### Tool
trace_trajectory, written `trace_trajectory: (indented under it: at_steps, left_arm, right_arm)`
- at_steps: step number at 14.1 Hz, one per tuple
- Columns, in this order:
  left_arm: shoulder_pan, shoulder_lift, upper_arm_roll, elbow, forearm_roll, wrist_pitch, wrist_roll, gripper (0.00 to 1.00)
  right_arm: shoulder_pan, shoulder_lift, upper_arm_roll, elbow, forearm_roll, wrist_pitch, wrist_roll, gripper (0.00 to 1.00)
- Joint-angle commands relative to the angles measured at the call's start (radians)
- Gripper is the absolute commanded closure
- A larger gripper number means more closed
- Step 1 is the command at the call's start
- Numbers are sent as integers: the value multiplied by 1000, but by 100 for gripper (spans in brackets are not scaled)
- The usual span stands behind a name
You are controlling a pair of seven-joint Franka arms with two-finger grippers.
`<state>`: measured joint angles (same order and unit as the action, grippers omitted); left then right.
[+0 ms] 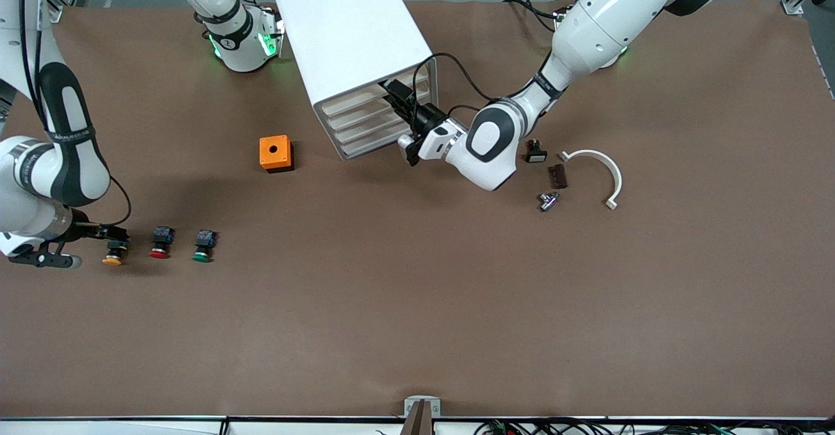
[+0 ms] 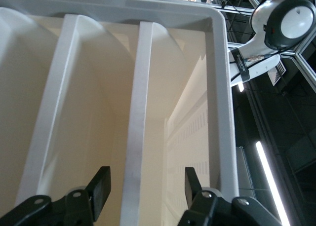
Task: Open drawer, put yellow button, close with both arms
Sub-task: 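Grip the drawer with the left gripper while the right gripper grasps the yellow button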
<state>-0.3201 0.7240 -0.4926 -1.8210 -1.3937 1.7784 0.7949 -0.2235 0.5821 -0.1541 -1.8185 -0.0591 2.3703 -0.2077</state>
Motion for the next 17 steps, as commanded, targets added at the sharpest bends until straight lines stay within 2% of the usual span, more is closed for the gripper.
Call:
trace_trajectory:
  at_steps: [1,3,6,7,9,11,15,17]
  left_arm:
    - [-11,21,0,-6,-38,21,76,48]
    - [-10,23,0,-6,-38,21,79,59]
    - [-10,23,3,-3,-36,22,99,74]
    - [-8,23,5,0,-33,22,99,82]
    - [-8,18,6,3,-33,25,99,92]
    - [-5,14,6,3,-30,53,99,98]
    - [9,14,19,20,-25,58,78,98]
    - [7,14,45,35,-25,65,76,98]
  right_arm:
    - [-33,42,21,15,2,46,-12,0]
    - [-31,53,22,15,56,46,-12,0]
    - [-31,56,22,15,65,46,-13,0]
    - [-31,56,22,15,65,46,-13,5]
    - [-30,56,22,16,65,44,-13,31]
    - [-30,56,22,16,65,46,-13,49]
    - [-31,59,22,18,65,46,-15,70]
    - [-28,58,22,19,65,44,-29,76]
